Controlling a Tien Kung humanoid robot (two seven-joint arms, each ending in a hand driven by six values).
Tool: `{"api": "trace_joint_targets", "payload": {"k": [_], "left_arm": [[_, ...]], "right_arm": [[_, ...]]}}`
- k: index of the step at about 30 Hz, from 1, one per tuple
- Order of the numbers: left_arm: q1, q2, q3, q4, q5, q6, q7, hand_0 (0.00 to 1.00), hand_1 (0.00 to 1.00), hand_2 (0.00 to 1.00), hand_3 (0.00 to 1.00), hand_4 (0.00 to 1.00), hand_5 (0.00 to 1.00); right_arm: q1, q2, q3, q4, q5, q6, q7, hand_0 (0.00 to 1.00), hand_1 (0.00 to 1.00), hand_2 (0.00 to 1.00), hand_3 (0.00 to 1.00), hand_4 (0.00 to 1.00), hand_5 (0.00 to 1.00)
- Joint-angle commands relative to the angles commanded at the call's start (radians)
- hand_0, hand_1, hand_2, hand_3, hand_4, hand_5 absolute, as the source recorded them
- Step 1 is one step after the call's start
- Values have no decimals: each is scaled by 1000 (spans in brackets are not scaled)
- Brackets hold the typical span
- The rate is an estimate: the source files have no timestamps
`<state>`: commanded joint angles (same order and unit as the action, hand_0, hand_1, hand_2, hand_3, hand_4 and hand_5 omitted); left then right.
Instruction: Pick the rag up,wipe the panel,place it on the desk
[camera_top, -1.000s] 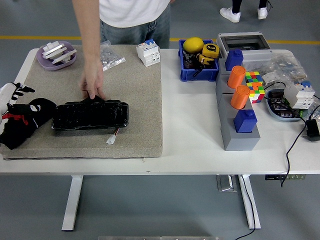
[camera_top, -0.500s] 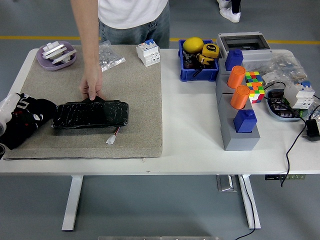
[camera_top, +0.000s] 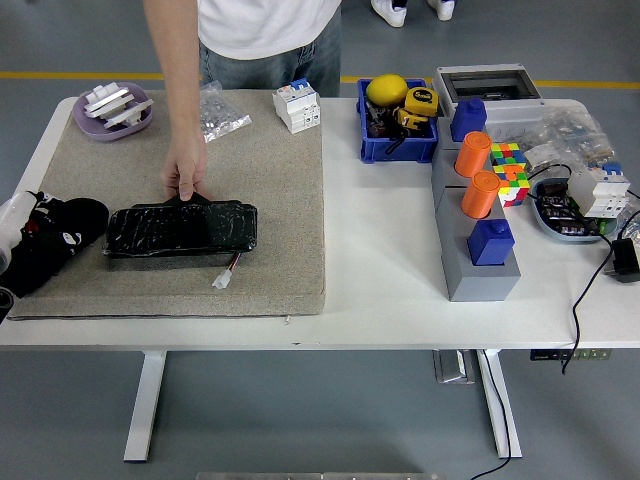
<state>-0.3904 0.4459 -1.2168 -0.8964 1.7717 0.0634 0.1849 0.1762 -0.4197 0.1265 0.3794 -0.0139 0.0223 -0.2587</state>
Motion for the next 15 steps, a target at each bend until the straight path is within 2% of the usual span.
{"api": "trace_joint_targets", "payload": {"k": [2,3,8,9,14,15], "left_arm": [[0,0,9,0,0,21,-5,614,778,818,648,873,248],[0,0,11,0,-2,30,-8,379,515,800,608,796,115],[-1,-1,25,2,16,66,-14,379,515,800,608,796,115],[-1,-1,28,3,22,72,-13,265,375,718,581,704,14],[1,-1,38,9,47,95,-6,265,375,718,581,704,14],[2,-1,38,9,52,98,-3,199,294,654,564,553,2]], "right_arm": [[0,0,-2,0,4,0,3,760,701,710,670,997,509],[0,0,-3,0,7,0,4,759,701,710,669,995,508],[0,0,-15,-2,30,0,16,759,701,710,669,995,508],[-1,0,-21,-3,40,0,22,759,701,710,670,996,508],[-1,-1,-35,-3,63,0,36,759,701,710,670,996,508],[-1,-1,-37,-3,65,0,37,758,701,710,670,997,507]]}}
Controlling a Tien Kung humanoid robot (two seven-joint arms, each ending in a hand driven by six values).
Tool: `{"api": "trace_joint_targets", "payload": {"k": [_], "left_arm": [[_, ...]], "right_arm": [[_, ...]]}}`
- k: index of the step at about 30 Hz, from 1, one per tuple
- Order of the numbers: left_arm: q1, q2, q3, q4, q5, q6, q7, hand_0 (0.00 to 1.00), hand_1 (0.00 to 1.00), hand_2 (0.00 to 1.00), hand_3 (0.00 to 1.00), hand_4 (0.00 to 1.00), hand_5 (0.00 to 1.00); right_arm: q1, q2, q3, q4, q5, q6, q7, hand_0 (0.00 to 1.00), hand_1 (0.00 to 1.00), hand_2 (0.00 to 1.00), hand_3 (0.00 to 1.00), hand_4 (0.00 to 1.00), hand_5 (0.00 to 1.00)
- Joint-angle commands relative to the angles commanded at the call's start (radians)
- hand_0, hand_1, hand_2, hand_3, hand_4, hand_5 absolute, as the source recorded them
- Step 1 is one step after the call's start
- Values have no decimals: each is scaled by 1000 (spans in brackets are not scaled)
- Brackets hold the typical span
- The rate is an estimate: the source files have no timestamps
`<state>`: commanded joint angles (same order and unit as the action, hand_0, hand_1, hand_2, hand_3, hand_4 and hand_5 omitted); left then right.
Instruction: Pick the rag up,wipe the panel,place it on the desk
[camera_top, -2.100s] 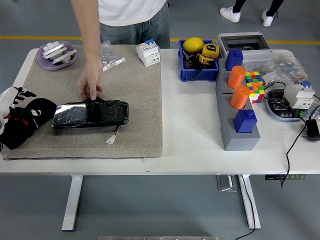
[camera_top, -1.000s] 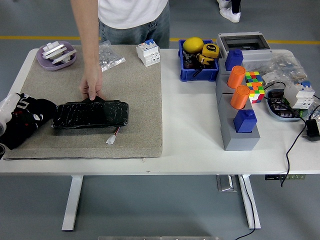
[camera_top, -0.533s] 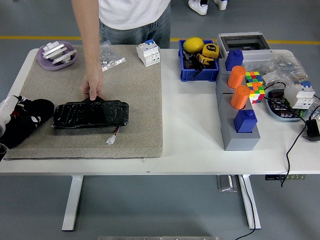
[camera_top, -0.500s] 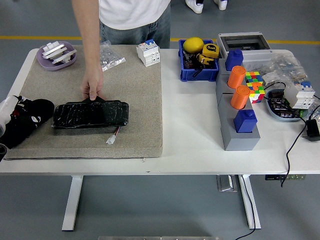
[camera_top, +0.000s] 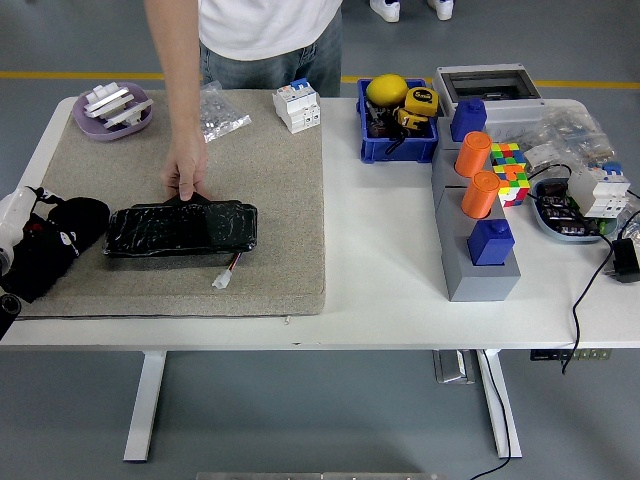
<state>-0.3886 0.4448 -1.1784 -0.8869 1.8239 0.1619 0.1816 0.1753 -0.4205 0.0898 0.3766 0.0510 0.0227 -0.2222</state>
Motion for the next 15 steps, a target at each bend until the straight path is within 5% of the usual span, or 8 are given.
{"api": "trace_joint_targets", "payload": {"k": [5,6,15], "left_arm": [[3,-2,7,-2,27,35,8,199,294,654,564,553,2],[3,-2,8,-3,32,43,8,178,279,624,557,433,2],[6,-1,10,-13,43,72,-1,176,271,616,554,420,2]], "right_arm": [[-2,-1,-8,-2,17,0,7,758,701,710,670,997,507],[-2,-1,-7,-3,17,1,6,757,701,711,671,998,504],[-2,-1,-7,-3,18,1,6,758,701,710,672,998,503]]}}
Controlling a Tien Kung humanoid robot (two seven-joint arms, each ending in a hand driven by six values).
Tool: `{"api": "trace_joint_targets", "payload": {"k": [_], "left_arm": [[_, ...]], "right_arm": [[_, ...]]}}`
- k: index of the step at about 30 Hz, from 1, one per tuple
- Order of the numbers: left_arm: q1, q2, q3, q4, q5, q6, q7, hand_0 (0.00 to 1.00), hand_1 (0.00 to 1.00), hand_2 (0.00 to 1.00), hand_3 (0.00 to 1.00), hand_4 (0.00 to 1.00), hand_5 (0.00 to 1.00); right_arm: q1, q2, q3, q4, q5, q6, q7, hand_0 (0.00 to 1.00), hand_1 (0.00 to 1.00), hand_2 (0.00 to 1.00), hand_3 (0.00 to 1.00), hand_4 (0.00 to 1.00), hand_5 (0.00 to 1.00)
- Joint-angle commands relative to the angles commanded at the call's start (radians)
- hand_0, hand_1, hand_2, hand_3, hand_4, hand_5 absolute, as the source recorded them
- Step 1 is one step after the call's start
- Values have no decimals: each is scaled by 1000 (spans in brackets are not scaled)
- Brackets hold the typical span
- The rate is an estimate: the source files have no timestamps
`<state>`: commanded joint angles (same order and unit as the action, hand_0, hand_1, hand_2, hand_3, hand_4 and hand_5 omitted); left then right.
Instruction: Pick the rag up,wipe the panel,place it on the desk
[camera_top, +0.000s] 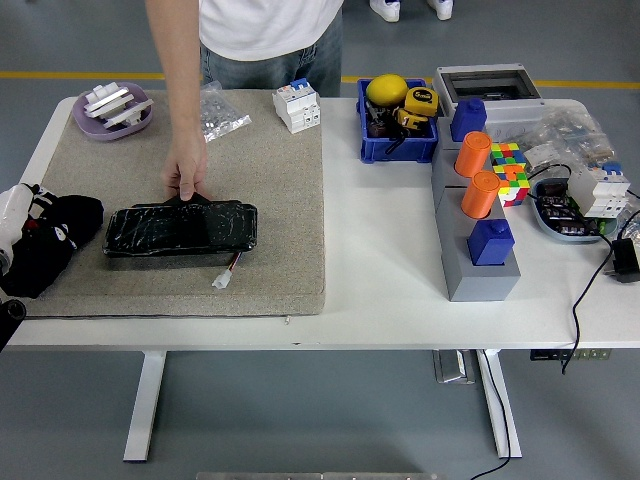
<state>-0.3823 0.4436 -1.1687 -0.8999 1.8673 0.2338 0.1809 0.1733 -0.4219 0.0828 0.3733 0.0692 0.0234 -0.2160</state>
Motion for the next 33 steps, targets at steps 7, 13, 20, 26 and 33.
{"api": "trace_joint_targets", "payload": {"k": [7,13,20,26,33], "left_arm": [[12,6,-22,-61,35,21,-14,180,273,596,553,445,2],[44,16,-76,-181,88,28,2,180,270,590,551,434,2],[82,9,-84,-308,114,29,45,180,267,587,549,417,2],[107,-20,-64,-344,129,49,80,181,265,586,552,405,2],[98,-47,-3,-315,115,65,87,180,255,579,548,369,2]], "right_arm": [[-2,0,6,-1,-5,0,-4,758,702,710,673,998,500],[-3,-1,8,-1,-7,1,-6,758,702,710,675,998,504],[-4,-2,18,-5,-14,1,-14,759,702,710,676,998,506],[-3,-3,18,-6,-13,1,-14,758,702,710,679,998,509],[-5,-4,15,-5,-9,2,-10,760,702,711,681,998,513]]}}
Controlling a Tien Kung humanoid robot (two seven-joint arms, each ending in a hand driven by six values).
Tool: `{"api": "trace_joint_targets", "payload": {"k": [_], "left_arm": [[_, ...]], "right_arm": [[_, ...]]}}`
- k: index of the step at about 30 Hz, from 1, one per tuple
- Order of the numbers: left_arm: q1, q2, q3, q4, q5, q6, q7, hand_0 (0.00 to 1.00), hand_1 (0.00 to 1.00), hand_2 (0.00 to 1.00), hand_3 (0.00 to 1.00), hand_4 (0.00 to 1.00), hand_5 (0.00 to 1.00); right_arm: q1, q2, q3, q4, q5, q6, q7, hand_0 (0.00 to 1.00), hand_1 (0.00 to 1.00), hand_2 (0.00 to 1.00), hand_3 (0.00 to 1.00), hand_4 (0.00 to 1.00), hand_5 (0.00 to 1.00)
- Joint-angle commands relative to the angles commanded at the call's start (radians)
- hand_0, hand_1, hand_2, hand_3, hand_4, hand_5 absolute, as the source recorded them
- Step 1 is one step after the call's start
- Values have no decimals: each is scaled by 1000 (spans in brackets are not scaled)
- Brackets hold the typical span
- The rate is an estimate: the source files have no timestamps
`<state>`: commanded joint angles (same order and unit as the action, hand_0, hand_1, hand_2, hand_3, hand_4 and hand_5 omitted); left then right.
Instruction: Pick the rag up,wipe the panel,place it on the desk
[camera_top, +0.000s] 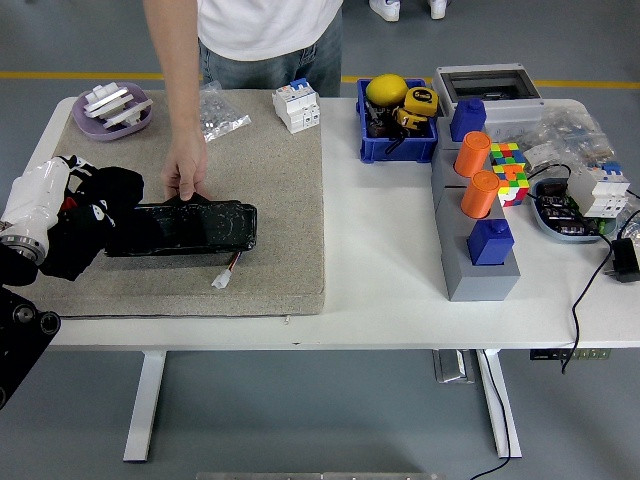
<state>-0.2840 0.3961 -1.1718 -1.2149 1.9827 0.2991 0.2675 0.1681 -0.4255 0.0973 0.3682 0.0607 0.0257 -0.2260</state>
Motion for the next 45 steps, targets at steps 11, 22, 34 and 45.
{"api": "trace_joint_targets", "payload": {"k": [11,22,34,45], "left_arm": [[-47,-28,110,4,-15,11,7,180,253,575,548,369,2],[-95,-71,225,-10,-33,19,19,180,249,575,549,355,2],[-147,-113,351,-48,-47,18,38,183,247,572,551,348,2],[-155,-114,371,-65,-39,22,55,181,247,569,550,345,2]], "right_arm": [[3,-1,-5,-1,8,0,5,760,702,712,681,998,514],[4,-3,2,0,-3,1,-1,759,702,712,684,998,515],[8,-4,11,0,-15,2,-9,761,702,711,684,998,516],[10,-3,18,1,-25,2,-15,760,702,711,685,998,518]]}}
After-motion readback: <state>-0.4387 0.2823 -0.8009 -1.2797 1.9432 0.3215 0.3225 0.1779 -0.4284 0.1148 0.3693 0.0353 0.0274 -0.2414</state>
